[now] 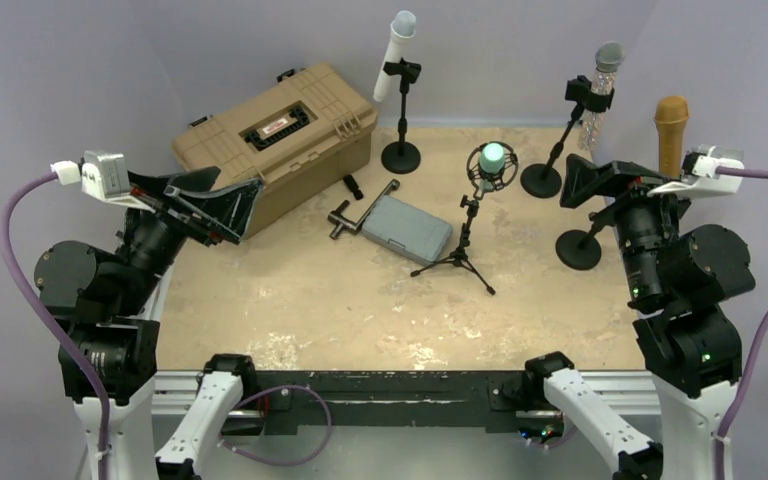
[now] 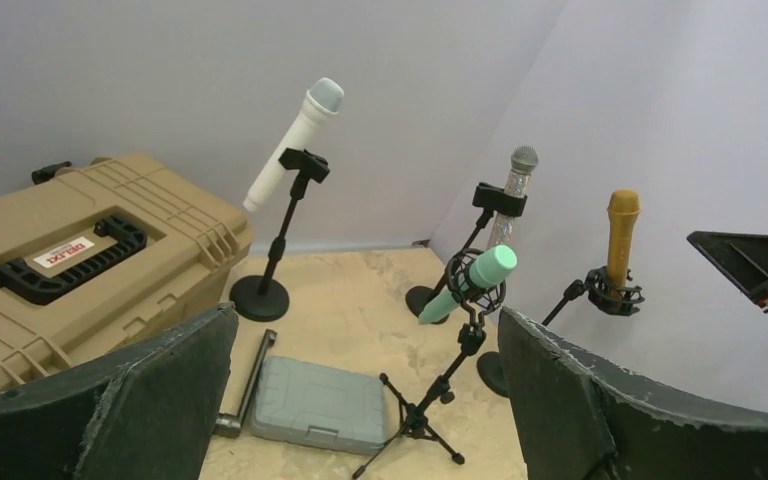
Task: Remove the microphone from the stand
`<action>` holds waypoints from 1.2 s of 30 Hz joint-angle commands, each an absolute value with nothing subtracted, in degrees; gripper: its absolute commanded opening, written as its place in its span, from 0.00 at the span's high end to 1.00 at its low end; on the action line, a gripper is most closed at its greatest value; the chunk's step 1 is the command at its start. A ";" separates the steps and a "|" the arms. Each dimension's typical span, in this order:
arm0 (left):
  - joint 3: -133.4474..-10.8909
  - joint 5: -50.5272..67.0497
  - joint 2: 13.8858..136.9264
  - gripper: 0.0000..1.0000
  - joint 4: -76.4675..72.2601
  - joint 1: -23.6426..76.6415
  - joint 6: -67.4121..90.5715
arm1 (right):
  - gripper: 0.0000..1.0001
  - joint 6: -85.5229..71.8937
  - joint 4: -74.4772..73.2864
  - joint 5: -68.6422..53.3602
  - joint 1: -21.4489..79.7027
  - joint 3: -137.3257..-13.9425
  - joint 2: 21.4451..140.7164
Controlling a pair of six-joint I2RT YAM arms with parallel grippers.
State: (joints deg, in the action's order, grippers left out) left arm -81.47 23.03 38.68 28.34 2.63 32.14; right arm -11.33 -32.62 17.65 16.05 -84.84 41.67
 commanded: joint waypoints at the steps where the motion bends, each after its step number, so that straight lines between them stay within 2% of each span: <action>1: -80.00 26.04 40.13 0.00 26.36 2.56 34.78 | 0.01 -11.64 -32.71 18.68 15.90 -84.59 42.50; 12: -75.42 23.00 43.77 0.00 25.81 14.49 33.42 | 0.01 -13.38 -34.10 19.16 15.88 -81.60 43.96; 23: -65.81 22.62 43.97 0.00 21.91 20.13 35.18 | 0.01 -16.52 -33.11 5.67 15.91 -70.34 45.00; 28: -59.85 20.22 44.75 0.00 18.70 27.71 36.60 | 0.01 -16.96 -26.97 -5.70 15.90 -62.84 45.96; 36: -53.28 13.57 49.50 0.01 13.61 40.37 35.53 | 0.01 -18.47 -18.96 -11.08 15.99 -55.33 49.32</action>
